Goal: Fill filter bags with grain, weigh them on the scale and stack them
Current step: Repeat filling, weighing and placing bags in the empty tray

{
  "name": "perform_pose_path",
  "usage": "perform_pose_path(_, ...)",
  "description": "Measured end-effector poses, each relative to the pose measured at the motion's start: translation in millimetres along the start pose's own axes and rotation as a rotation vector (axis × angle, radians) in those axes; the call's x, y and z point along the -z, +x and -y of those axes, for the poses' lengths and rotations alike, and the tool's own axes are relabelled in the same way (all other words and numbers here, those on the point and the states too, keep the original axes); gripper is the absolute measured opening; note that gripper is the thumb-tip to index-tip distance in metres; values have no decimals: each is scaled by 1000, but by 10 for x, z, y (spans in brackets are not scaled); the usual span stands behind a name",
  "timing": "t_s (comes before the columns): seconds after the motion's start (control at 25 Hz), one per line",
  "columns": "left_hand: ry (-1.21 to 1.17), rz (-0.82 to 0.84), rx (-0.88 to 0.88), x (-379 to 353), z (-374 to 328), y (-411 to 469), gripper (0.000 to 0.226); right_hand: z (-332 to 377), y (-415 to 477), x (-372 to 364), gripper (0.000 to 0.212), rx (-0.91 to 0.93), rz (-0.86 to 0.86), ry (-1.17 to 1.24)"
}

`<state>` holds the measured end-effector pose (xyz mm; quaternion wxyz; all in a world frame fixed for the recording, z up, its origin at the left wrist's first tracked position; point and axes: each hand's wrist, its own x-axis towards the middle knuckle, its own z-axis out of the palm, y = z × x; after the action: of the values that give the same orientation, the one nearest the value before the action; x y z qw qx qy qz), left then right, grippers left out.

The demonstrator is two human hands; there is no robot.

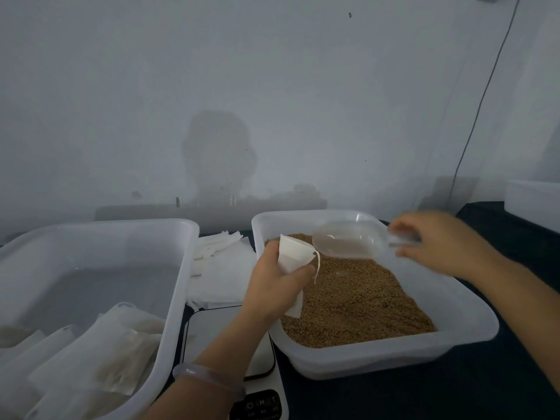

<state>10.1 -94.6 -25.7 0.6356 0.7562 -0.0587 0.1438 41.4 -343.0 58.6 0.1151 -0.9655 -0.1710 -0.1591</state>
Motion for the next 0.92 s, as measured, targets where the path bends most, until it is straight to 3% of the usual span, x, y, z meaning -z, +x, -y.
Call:
perform_pose_path(0.16,-4,-18,-63,-31,-13,33,21,39,-85,-607,30,35,183,-99)
perform_pose_path(0.4,11,-69,-57,-65,69,20,20,23,-91,-823,35,175,428,20)
perform_pose_path(0.6,52,-37,-55,-68,74,14,20,-149,-168,-646,25,85,376,41)
perform_pose_path(0.8,103,9,-27,-78,27,0,24,-348,-168,-296,35,-31,261,-23)
perform_pose_path(0.92,126,-4,-31,-81,1,-16,28,-386,-145,-58,34,-72,224,142)
